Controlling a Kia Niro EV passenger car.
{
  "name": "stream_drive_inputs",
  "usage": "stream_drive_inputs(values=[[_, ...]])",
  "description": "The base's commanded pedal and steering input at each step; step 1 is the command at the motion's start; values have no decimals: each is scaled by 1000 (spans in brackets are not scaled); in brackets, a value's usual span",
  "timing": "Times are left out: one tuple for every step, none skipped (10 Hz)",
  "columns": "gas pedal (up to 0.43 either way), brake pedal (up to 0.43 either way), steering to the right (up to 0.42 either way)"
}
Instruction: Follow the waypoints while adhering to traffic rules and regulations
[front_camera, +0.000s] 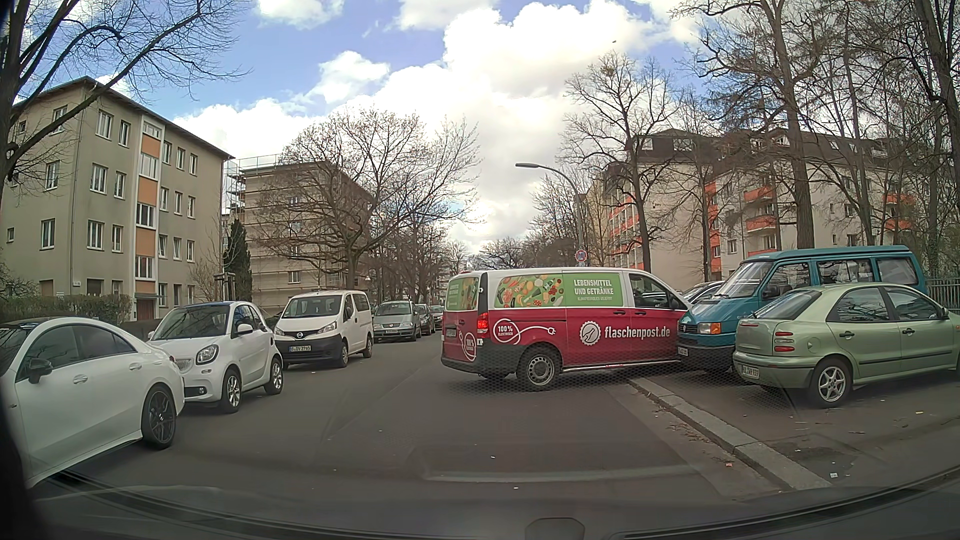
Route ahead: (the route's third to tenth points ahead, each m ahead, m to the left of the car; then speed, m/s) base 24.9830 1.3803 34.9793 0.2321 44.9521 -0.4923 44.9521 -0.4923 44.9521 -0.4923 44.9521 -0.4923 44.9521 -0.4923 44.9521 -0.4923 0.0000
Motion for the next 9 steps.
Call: stream_drive_inputs(values=[[0,390,-8],[0,384,-9],[0,390,-15],[0,390,-26],[0,390,-38],[0,390,-50],[0,390,-56],[0,390,-54],[0,390,-37]])
